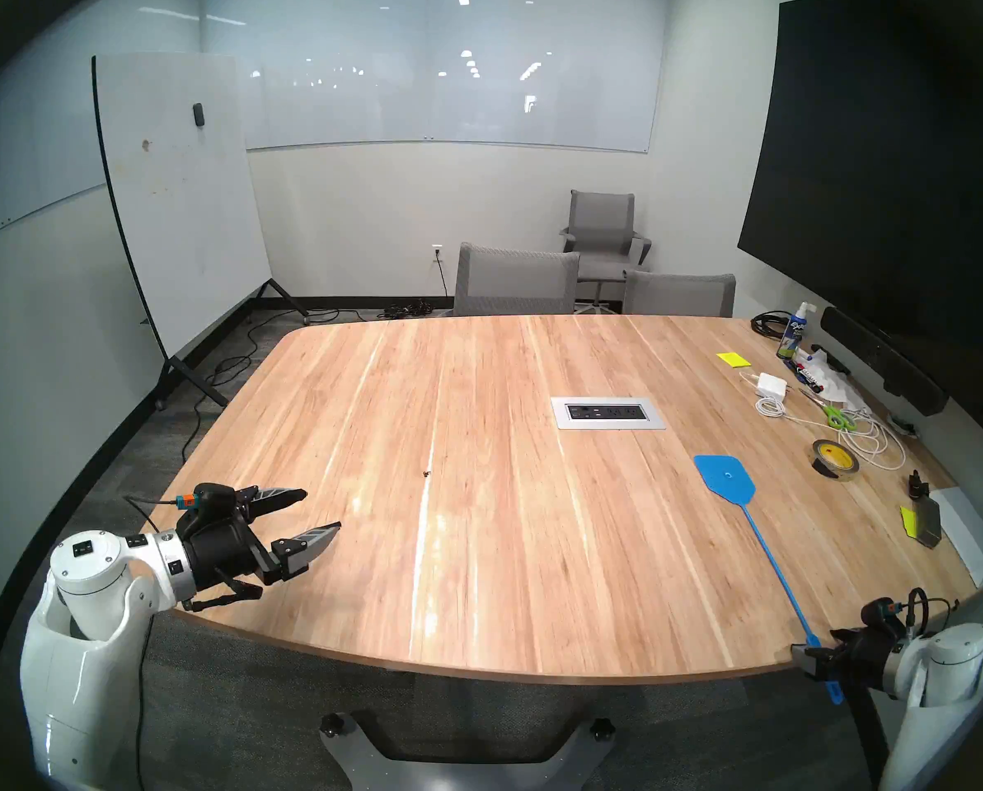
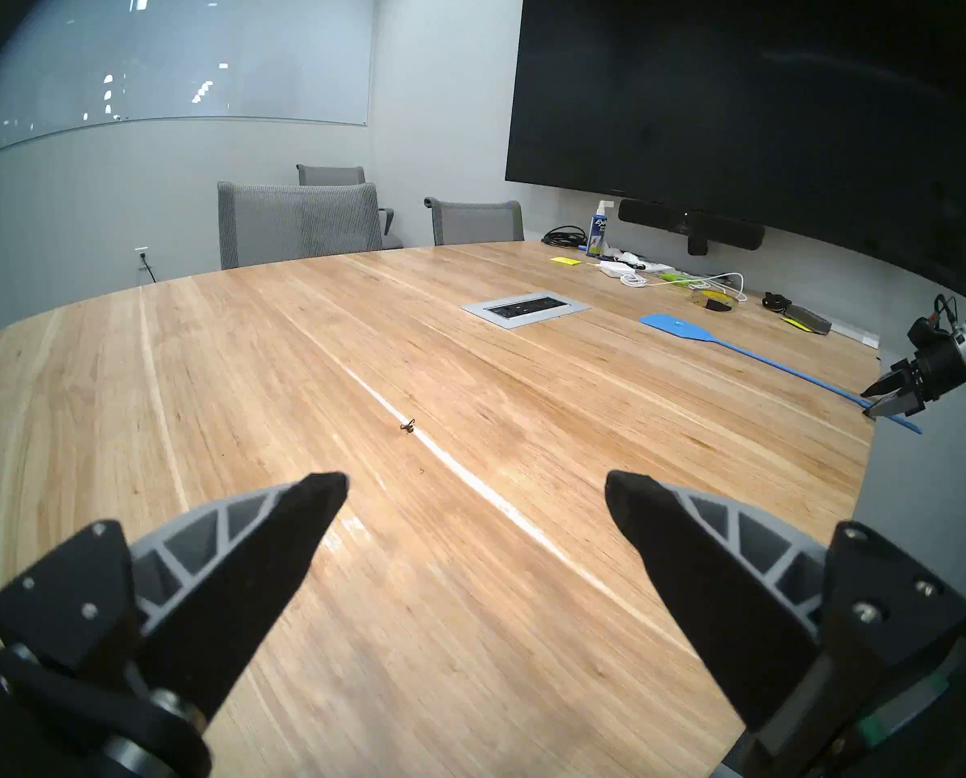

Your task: Swat a bug on table

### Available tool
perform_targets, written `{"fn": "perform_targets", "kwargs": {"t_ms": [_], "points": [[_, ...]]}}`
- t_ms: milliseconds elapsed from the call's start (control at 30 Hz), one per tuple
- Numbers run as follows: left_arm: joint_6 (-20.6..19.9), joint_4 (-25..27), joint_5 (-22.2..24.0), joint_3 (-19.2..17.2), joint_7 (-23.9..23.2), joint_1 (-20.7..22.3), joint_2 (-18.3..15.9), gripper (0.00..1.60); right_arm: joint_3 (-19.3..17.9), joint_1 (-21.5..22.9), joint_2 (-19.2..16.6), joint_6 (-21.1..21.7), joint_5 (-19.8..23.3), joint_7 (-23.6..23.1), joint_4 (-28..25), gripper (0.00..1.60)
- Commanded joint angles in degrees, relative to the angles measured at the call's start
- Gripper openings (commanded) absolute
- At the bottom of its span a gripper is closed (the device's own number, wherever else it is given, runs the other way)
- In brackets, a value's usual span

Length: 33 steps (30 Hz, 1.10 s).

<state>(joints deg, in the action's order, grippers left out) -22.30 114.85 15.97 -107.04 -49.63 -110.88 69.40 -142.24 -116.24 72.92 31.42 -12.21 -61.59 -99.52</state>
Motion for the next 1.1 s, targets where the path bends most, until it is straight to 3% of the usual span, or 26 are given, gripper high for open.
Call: {"fn": "perform_targets", "kwargs": {"t_ms": [0,700,1067], "points": [[-0.1,0.8,0.0,-0.1,-0.1,0.0,-0.1,1.60,-0.6,1.4,-0.3,0.6,0.6,0.3,-1.2,1.60],[-0.1,0.8,-0.1,-0.1,-0.2,0.1,-0.1,1.60,-2.9,4.2,-1.2,3.0,4.5,-3.2,-4.3,1.60],[-0.1,0.8,-0.1,-0.1,-0.2,0.1,0.0,1.60,0.2,11.5,-2.0,4.3,6.4,-2.6,-2.5,1.60]]}}
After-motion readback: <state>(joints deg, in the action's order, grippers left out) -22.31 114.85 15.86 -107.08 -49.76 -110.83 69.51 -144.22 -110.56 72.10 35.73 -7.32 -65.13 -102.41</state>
